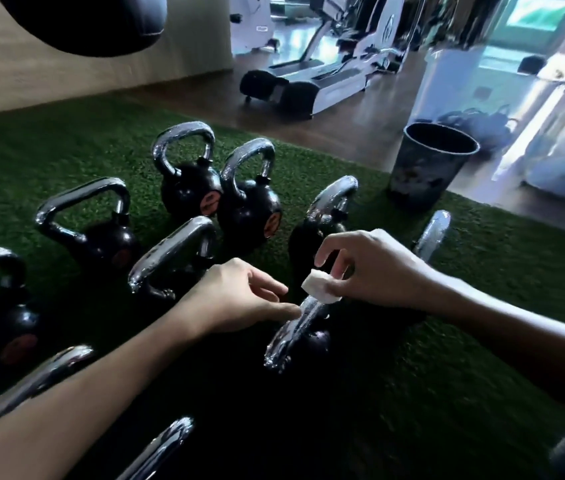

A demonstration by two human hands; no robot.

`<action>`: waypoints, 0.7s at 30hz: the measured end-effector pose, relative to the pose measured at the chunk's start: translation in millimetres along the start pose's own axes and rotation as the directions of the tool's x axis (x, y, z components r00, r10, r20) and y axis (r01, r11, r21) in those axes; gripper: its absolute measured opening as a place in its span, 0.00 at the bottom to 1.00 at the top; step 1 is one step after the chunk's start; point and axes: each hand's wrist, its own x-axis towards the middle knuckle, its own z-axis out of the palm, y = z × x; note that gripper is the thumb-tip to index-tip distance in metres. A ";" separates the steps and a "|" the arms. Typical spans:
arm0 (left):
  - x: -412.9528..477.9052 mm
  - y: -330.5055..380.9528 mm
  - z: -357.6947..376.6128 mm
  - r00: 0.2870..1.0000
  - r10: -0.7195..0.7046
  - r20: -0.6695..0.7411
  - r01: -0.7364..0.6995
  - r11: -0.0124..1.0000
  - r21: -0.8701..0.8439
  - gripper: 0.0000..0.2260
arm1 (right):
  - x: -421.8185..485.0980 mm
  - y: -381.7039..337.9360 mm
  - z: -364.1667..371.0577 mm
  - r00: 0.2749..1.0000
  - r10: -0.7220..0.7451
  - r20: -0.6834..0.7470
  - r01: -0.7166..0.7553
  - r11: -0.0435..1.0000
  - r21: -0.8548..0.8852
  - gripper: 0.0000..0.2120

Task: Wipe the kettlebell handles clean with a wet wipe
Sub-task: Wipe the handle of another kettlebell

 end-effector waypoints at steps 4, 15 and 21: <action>1.0 8.6 16.0 0.999 0.010 -0.037 -0.009 1.000 0.020 0.19 | -5.6 17.9 26.0 0.996 -0.028 -0.087 0.032 0.998 0.045 0.04; -6.8 28.8 47.7 0.977 -0.044 -0.207 0.074 0.988 0.136 0.20 | -3.1 43.2 50.0 0.954 -0.029 -0.297 0.109 0.961 0.255 0.15; -2.6 42.0 55.1 0.970 -0.008 -0.244 0.099 0.927 0.363 0.18 | -7.9 55.2 60.9 0.948 -0.109 -0.299 0.199 0.937 0.289 0.06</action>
